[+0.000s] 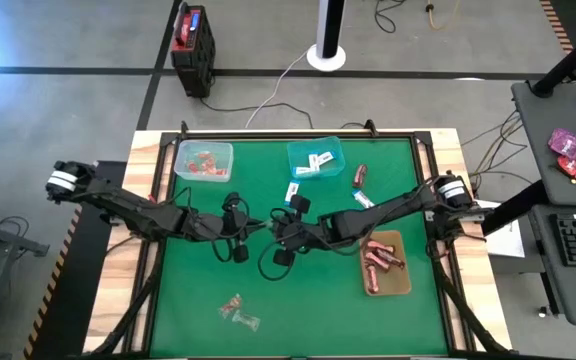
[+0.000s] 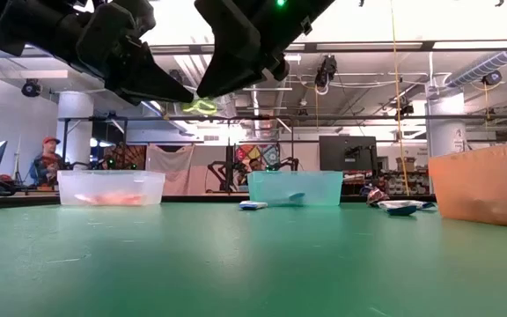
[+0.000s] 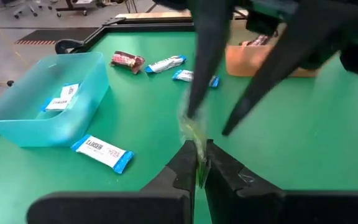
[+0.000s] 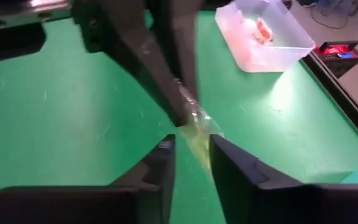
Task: Sort candy by brand, put in halloween buckets
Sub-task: Put the green gummy into the white bin
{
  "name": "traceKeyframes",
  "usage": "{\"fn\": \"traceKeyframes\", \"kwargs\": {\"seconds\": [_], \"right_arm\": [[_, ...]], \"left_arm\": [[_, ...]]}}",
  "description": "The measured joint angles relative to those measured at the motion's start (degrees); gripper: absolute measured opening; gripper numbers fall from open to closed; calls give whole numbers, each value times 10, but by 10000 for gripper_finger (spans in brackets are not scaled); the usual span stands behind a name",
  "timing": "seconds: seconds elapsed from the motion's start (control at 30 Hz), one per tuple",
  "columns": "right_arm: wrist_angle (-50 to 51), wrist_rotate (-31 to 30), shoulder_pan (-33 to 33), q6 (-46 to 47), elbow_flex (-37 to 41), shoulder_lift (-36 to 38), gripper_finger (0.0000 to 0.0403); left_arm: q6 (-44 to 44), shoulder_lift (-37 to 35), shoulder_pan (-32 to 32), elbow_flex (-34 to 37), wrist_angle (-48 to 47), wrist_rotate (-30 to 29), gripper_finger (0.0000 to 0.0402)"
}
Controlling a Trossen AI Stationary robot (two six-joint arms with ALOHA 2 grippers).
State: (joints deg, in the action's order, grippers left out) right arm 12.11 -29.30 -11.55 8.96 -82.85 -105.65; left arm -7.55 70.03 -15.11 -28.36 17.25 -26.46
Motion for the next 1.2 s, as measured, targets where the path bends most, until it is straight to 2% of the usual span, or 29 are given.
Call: {"fn": "traceKeyframes", "kwargs": {"seconds": [0.1,0.2,0.4,0.5,0.57,0.63,0.7,0.83,0.9,1.03,1.2], "right_arm": [[11,-2,8,1,0,19,129],[22,-7,17,7,0,44,155],[65,-8,29,29,0,85,183],[89,-8,31,31,0,98,187],[92,-8,31,32,0,100,187],[95,-7,31,32,0,100,187],[101,-7,31,38,0,100,188],[122,-7,31,46,0,100,186],[127,-7,31,50,0,100,185],[145,-7,31,61,0,100,187],[152,-6,36,83,0,100,191]], "left_arm": [[-3,-19,7,0,-29,-13,1],[-16,-50,24,-16,-124,-48,1],[-100,-88,111,-123,-479,-101,0],[-125,-86,190,-173,-634,-105,0],[-113,-84,255,-193,-692,-103,0],[-65,-81,331,-202,-697,-84,0],[0,-79,408,-205,-680,-36,0],[117,-61,550,-203,-638,127,0],[146,-47,600,-203,-637,179,0],[182,-18,652,-203,-635,199,0],[190,14,657,-203,-627,200,0]]}}
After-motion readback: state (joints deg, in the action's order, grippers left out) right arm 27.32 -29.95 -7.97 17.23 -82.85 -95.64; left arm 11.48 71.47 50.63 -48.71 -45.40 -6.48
